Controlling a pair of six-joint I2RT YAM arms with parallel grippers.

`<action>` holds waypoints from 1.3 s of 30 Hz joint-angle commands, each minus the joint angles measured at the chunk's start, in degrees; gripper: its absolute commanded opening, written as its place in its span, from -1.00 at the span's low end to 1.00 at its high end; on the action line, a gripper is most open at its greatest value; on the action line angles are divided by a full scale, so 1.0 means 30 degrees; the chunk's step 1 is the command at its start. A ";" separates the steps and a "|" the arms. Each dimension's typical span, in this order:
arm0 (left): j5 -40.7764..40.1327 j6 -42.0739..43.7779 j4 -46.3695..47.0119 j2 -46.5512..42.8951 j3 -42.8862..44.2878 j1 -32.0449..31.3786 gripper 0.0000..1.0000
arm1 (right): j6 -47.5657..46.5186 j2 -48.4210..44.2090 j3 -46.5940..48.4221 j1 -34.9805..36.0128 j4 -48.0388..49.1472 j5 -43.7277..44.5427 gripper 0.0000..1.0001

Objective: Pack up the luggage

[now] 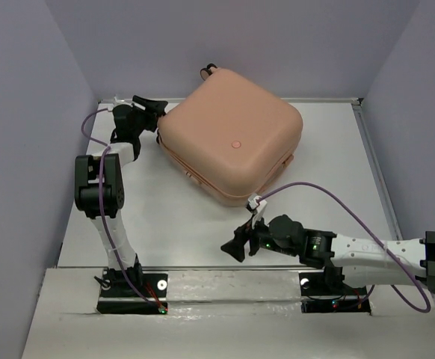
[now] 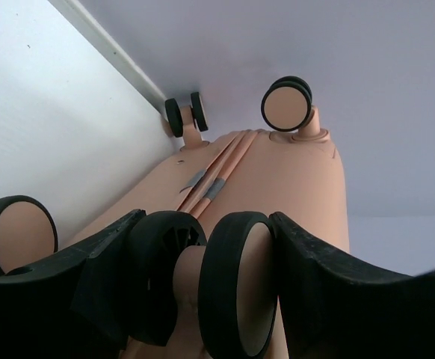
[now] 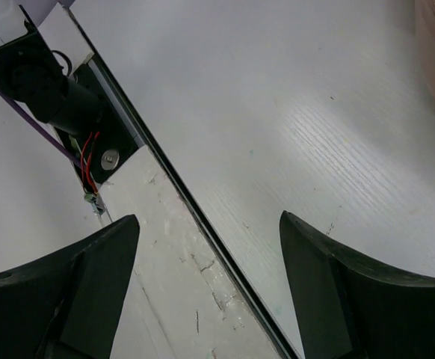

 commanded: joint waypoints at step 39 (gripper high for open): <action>0.1312 0.6486 -1.0295 -0.3835 0.3317 0.1156 -0.89 | -0.0362 -0.5079 0.1176 -0.7085 -0.8493 0.6222 -0.17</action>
